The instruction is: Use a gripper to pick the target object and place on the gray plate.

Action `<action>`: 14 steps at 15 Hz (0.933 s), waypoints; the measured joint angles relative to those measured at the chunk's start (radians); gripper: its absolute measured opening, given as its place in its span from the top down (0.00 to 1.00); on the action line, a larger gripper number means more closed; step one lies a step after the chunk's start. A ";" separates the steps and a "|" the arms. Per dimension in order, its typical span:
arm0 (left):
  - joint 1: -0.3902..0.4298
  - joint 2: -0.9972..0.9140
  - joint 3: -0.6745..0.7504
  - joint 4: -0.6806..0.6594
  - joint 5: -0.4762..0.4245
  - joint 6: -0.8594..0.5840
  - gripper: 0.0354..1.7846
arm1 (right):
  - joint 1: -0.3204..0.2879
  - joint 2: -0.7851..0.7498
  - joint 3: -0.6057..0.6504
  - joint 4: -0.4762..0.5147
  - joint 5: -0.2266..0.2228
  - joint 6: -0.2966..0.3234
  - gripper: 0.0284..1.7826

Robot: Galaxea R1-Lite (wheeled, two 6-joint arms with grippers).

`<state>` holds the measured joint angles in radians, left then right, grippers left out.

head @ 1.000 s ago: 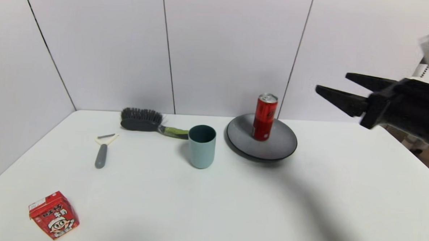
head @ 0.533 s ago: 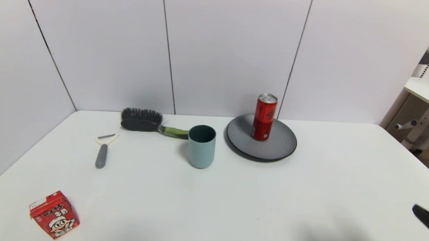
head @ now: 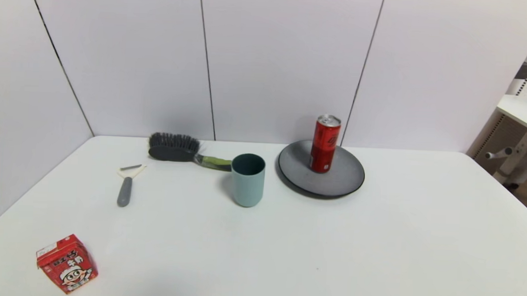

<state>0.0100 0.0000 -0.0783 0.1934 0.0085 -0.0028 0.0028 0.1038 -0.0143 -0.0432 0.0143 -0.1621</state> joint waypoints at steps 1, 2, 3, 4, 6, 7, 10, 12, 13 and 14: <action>0.000 0.000 0.000 0.000 0.000 0.000 0.06 | 0.000 -0.036 0.005 -0.001 0.005 0.000 0.05; 0.000 0.000 0.000 0.000 0.000 0.000 0.06 | 0.001 -0.060 0.007 0.007 0.006 0.005 0.05; 0.000 0.000 0.000 0.000 0.000 0.000 0.06 | 0.001 -0.076 0.009 0.009 0.008 0.024 0.05; 0.000 0.000 0.000 0.000 0.000 0.000 0.06 | 0.001 -0.088 0.011 0.022 0.007 0.061 0.05; 0.000 0.000 0.000 0.000 0.000 0.000 0.06 | 0.001 -0.101 0.013 0.036 0.006 0.102 0.05; 0.000 0.000 0.000 0.000 0.000 0.000 0.06 | 0.000 -0.104 0.013 0.036 0.005 0.117 0.05; 0.001 0.000 0.000 0.000 0.000 0.000 0.06 | 0.000 -0.107 0.013 0.038 0.004 0.102 0.05; 0.000 0.000 0.000 0.000 0.000 0.000 0.06 | 0.000 -0.107 0.014 0.039 0.002 0.141 0.05; 0.000 0.000 0.000 0.000 0.000 0.000 0.06 | 0.000 -0.107 0.014 0.040 0.002 0.143 0.05; 0.000 0.000 0.000 0.000 0.000 0.000 0.06 | 0.000 -0.107 0.014 0.040 0.002 0.144 0.05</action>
<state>0.0104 0.0000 -0.0783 0.1938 0.0085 -0.0023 0.0032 -0.0036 -0.0004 -0.0036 0.0164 -0.0181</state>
